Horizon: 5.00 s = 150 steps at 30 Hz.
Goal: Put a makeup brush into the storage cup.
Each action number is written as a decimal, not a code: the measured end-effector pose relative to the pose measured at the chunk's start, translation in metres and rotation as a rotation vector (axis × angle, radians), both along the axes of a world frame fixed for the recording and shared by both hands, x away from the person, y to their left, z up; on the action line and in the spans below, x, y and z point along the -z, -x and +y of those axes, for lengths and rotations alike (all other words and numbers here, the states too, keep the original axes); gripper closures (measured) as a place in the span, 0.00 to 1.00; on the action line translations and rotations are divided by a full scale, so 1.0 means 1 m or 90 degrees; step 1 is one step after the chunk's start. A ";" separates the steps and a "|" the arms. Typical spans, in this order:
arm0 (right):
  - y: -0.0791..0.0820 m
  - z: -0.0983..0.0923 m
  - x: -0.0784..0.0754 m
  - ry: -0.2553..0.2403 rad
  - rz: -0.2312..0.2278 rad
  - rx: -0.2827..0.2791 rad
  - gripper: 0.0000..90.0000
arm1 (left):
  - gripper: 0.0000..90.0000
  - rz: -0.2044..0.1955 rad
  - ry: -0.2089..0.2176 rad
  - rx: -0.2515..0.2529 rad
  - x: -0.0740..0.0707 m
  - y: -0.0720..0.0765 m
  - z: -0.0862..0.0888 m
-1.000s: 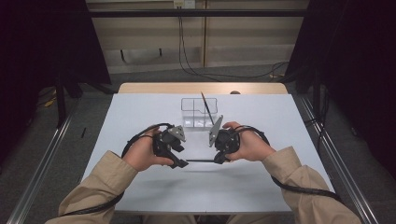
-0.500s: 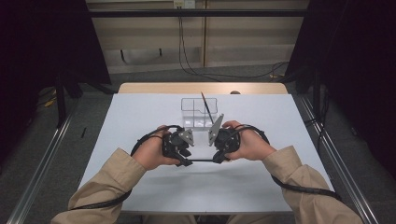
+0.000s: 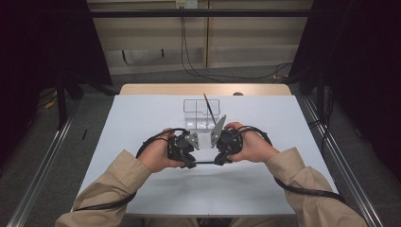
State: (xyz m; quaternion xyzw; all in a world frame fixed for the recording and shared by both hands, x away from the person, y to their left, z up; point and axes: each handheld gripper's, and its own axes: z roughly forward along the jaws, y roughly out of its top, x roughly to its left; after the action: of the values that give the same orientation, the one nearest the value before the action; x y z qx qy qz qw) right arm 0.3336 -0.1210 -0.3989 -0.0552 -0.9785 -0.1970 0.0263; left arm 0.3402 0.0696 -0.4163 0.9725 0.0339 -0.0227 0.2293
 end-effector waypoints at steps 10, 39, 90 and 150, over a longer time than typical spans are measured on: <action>0.000 -0.001 -0.002 -0.007 0.002 0.002 0.93 | 0.94 0.012 -0.011 0.018 0.002 0.003 -0.003; -0.003 -0.021 0.007 -0.162 0.013 0.103 0.26 | 0.95 0.028 0.009 0.009 -0.002 0.003 0.006; 0.001 -0.058 0.012 -0.565 -0.031 0.272 0.18 | 0.95 0.047 0.135 -0.068 0.002 0.001 0.032; 0.000 -0.049 0.008 -0.609 -0.028 0.284 0.20 | 0.95 0.063 0.496 -0.179 0.007 0.001 0.025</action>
State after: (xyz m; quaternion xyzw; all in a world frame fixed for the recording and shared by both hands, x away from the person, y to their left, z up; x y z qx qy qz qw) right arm 0.3338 -0.1704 -0.4065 -0.2402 -0.7439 -0.6234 -0.0143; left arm 0.3389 0.0948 -0.4232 0.7966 0.1663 -0.0492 0.5791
